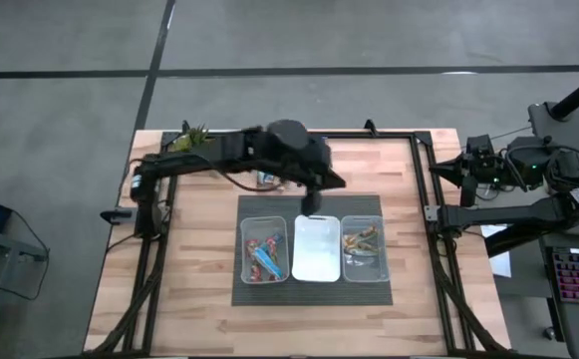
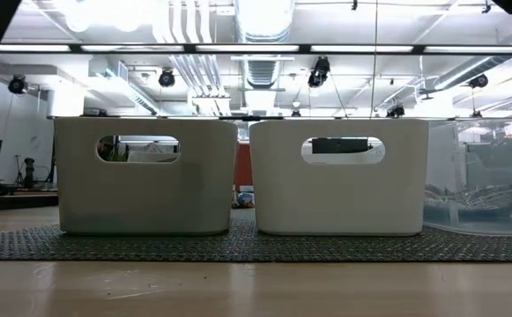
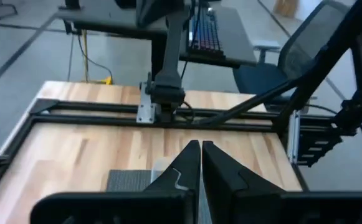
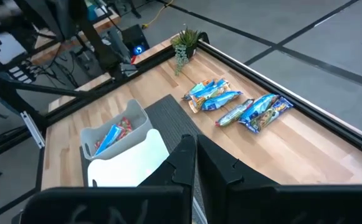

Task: Pick and place Granola Bars by type
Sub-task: Put the blue granola bar into the white bin

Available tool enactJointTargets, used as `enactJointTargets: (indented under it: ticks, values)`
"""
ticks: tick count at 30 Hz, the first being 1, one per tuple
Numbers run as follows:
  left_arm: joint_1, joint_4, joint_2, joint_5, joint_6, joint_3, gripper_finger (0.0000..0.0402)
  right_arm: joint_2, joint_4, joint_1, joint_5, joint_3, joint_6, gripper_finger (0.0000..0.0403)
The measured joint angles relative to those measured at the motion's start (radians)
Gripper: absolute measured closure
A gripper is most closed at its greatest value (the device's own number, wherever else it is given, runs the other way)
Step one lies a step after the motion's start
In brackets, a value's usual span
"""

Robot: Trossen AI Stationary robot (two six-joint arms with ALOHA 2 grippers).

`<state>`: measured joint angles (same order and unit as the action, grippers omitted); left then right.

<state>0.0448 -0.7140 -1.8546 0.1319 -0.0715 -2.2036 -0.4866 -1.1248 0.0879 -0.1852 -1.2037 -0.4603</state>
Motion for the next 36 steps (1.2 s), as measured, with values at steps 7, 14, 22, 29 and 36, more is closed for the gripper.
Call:
enactJointTargets:
  ticks: [7, 14, 22, 29, 36]
  values:
    - [0.002, -0.042, 0.123, -0.003, 0.021, -0.001, 0.0401, 0.0, 0.0, 0.0, 0.0, 0.0, 0.0, 0.0394]
    - [-0.001, -0.146, 0.214, -0.058, 0.066, -0.001, 0.0401, 0.0, 0.0, 0.0, 0.0, 0.0, 0.0, 0.0394]
    - [-0.002, -0.151, 0.255, -0.081, 0.066, 0.028, 0.0401, 0.0, 0.001, 0.0, 0.0, 0.003, -0.001, 0.0394]
    - [-0.005, 0.022, 0.352, -0.047, 0.042, 0.232, 0.0401, 0.0, 0.004, 0.0, 0.001, 0.014, -0.003, 0.0394]
    - [0.007, 0.287, 0.557, -0.046, 0.024, 0.596, 0.0401, 0.0, 0.011, 0.0, 0.001, 0.031, -0.004, 0.0394]
